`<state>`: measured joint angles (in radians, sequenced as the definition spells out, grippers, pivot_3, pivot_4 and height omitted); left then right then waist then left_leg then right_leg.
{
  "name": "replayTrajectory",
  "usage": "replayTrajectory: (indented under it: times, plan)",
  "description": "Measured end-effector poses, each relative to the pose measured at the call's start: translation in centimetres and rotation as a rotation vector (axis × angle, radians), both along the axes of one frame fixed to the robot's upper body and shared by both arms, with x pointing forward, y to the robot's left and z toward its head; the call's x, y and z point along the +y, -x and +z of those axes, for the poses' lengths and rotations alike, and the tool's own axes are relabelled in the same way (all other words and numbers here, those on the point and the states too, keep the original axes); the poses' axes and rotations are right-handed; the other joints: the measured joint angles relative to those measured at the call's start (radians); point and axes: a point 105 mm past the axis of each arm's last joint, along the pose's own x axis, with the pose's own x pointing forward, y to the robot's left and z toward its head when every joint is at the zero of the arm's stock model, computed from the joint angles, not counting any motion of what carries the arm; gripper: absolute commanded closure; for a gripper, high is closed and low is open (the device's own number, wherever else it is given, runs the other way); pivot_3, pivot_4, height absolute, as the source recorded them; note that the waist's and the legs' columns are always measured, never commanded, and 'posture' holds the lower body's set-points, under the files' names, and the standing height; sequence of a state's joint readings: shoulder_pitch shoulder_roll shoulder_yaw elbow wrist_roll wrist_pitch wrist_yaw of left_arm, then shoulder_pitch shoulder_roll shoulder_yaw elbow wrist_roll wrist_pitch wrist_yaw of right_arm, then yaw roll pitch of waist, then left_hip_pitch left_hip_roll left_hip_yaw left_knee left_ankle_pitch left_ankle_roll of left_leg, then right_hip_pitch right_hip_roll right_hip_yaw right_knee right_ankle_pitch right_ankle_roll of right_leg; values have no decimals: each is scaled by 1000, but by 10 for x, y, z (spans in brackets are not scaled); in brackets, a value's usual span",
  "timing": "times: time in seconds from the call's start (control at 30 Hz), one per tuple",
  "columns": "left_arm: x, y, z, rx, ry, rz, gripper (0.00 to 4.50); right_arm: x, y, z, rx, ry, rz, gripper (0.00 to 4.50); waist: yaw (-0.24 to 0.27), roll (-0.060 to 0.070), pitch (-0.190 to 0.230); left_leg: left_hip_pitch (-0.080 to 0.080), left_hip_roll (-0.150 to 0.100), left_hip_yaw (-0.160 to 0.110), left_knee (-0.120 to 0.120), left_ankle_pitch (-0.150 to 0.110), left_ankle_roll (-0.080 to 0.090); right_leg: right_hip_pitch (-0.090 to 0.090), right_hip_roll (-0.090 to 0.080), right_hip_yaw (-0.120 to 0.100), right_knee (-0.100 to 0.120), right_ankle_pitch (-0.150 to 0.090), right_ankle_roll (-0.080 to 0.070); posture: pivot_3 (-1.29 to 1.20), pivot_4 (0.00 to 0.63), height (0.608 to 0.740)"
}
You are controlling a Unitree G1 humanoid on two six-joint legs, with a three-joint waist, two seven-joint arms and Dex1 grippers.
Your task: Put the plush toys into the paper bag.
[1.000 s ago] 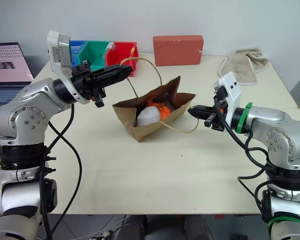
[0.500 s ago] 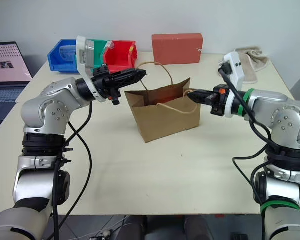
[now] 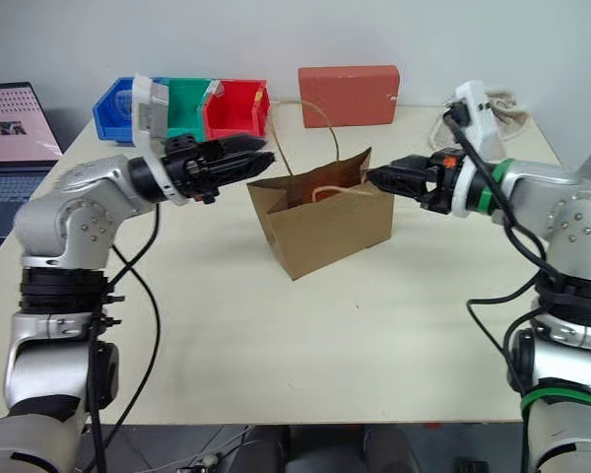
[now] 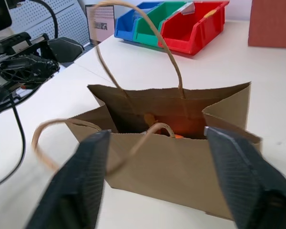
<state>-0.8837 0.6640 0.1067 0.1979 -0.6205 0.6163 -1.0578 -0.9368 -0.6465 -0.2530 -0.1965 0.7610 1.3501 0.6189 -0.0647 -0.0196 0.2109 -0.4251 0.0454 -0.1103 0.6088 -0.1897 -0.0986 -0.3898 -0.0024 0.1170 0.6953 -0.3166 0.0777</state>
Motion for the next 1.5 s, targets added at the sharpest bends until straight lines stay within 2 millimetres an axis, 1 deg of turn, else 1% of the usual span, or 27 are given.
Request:
replayTrajectory:
  times: [0.03,0.13,0.17,0.27,0.3,0.37,0.43,0.5,0.57,0.67,0.73,0.83,1.03,1.5]
  plan:
    - [5,0,-2,1,-6,15,1020,-1,4,3,-17,8,16,0,0,0,0,0,0,0,0,0,0,0,0,0,0,0,0,0,150,740]
    - [20,1,-12,22,-31,60,53,-9,16,4,-50,51,54,0,1,0,0,0,0,0,0,0,0,0,0,0,-1,0,0,0,150,740]
    - [24,2,-16,34,-40,63,19,-13,17,3,-57,61,53,0,1,0,0,0,0,0,0,0,0,0,0,0,-1,0,0,0,150,740]
    - [28,12,-28,52,-82,37,19,-26,23,-2,-80,111,46,0,3,0,0,0,0,1,0,0,0,0,0,0,-1,0,0,0,150,740]
    - [29,15,-33,60,-95,27,19,-31,26,-6,-81,140,45,0,6,0,0,0,0,0,0,0,0,1,0,0,-2,0,0,0,150,740]
    - [29,17,-43,80,-103,21,19,-34,31,-15,-80,173,55,0,7,0,0,0,0,0,0,0,0,0,0,0,-2,0,0,0,150,740]
    - [27,13,-55,105,-97,23,19,-30,37,-23,-71,184,94,0,7,0,0,0,0,1,1,0,0,1,0,0,-1,0,0,0,150,740]
    - [18,6,-66,125,-84,12,19,-22,46,-27,-77,200,150,0,8,0,0,0,0,0,2,0,0,1,0,0,-1,0,0,0,150,740]
    - [12,0,-71,136,-76,8,19,-13,57,-33,-78,215,221,0,9,0,0,0,0,1,2,0,0,1,0,0,-1,0,0,0,150,740]
    - [9,-9,-70,120,-77,18,19,-5,70,-44,-59,257,294,0,9,0,0,0,0,0,2,0,0,1,0,0,-1,0,0,0,150,740]
    - [9,-14,-68,110,-74,25,19,0,75,-46,-63,263,327,0,9,0,0,0,0,0,2,0,0,1,0,0,-1,0,0,0,150,740]
    - [6,-13,-70,112,-68,8,19,3,79,-46,-73,266,340,0,6,0,0,0,0,0,2,0,0,1,0,0,-1,0,0,0,150,740]
    - [3,0,-73,140,-80,-69,19,2,80,-52,-44,253,337,0,8,0,0,0,0,0,2,0,0,1,0,0,-1,0,0,0,150,740]
    - [-5,16,-72,144,-115,-112,19,6,83,-50,-39,227,364,0,8,0,0,0,0,0,2,0,0,1,0,0,-1,0,0,0,150,740]
